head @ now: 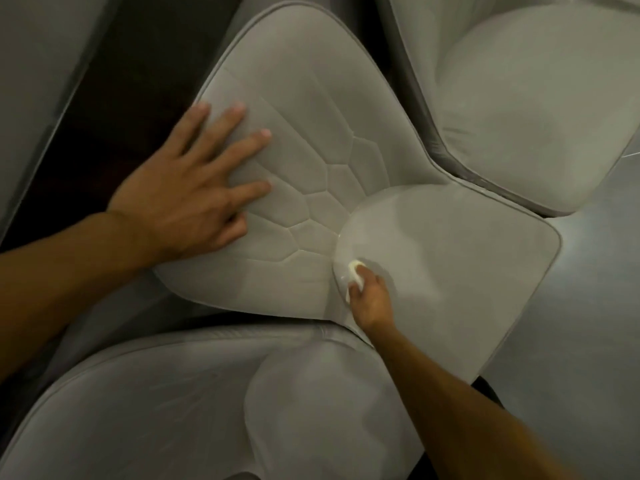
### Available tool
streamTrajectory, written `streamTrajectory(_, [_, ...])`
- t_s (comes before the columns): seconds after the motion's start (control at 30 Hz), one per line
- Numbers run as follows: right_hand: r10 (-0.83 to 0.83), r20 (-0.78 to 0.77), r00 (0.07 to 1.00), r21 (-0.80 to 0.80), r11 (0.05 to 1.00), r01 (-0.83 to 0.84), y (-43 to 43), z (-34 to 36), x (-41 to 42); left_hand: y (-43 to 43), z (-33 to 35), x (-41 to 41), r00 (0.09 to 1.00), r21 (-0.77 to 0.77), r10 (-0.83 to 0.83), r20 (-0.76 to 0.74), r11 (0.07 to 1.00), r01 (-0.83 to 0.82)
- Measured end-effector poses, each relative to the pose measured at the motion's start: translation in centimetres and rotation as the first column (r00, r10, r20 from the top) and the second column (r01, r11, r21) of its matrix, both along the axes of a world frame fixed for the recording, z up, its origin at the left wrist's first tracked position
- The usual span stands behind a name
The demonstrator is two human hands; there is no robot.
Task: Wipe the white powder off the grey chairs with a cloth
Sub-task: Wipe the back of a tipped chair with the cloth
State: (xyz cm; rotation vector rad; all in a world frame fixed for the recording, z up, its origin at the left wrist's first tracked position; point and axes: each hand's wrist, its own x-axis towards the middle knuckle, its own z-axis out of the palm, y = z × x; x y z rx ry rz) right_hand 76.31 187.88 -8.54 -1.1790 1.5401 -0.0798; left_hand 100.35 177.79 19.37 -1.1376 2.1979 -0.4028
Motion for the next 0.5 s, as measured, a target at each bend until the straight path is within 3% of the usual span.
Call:
streamTrajectory(0.07, [0.065,-0.03,0.997,-0.055,0.996,-0.066,-3.0,-1.3,1.3,0.0,-0.9,0.3,0.991,0.003,-0.021,0.129,1.0,0.02])
streamTrajectory(0.2, [0.165,-0.144,0.976,-0.133,0.974,-0.184,-7.9,-4.5,2.7,0.1,-1.2,0.3,0.987,0.009,-0.035,0.156,0.999,0.034])
streamTrajectory(0.3, [0.428,-0.214,0.878,-0.073,0.889,-0.452,-6.7,-7.1,2.1,0.4,-1.6,0.3,0.976,0.012,-0.039,0.216,0.999,0.037])
streamTrajectory(0.37, [0.606,-0.127,0.785,0.012,0.792,-0.61,-3.4,-8.2,1.1,0.5,-1.5,-0.1,0.967,0.023,-0.025,0.255,1.0,0.02])
streamTrajectory(0.43, [0.634,-0.036,0.773,0.118,0.77,-0.627,-1.2,-7.4,-0.1,0.3,-1.2,-0.4,0.963,0.024,-0.017,0.268,1.0,0.011])
streamTrajectory(0.5, [0.526,-0.076,0.847,0.134,0.848,-0.514,-1.0,-6.3,-1.1,0.2,-1.2,-0.4,0.968,0.027,-0.01,0.251,1.0,0.004])
